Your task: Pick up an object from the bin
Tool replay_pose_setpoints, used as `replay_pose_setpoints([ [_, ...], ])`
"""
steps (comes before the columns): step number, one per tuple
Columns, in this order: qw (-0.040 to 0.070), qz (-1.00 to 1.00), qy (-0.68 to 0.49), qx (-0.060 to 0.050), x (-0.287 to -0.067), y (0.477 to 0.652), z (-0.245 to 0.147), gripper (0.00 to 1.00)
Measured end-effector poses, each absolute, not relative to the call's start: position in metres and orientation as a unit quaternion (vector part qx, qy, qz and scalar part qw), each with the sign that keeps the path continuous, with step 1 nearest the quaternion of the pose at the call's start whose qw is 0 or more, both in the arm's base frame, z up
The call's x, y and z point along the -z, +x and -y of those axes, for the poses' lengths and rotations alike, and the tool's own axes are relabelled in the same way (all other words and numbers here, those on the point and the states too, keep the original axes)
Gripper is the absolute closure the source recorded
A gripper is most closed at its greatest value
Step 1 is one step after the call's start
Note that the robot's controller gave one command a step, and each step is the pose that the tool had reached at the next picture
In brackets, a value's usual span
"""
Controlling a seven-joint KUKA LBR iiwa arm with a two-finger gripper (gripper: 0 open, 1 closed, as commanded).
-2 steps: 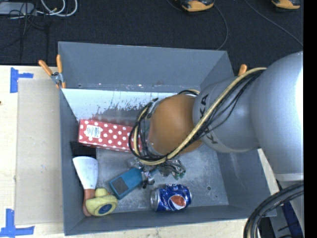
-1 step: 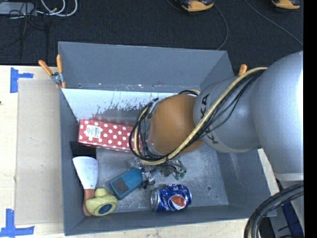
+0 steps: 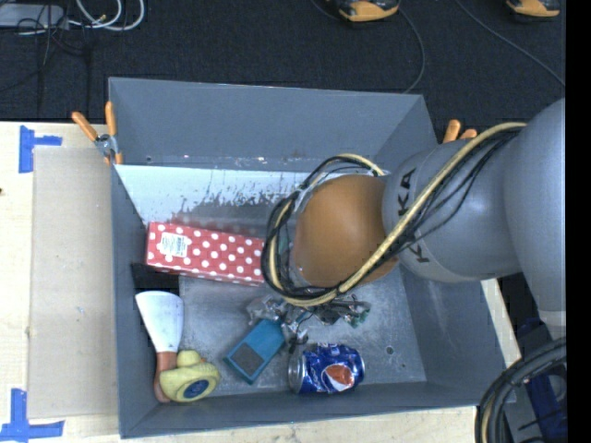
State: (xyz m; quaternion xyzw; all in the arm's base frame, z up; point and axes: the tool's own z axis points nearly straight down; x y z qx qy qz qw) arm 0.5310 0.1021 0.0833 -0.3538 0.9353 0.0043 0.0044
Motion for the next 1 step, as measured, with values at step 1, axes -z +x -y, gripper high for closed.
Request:
replay_pose_setpoints([
  [1,0.007,-0.924,-0.383,-0.004,-0.0698,0.5314,-0.0975,1.0],
])
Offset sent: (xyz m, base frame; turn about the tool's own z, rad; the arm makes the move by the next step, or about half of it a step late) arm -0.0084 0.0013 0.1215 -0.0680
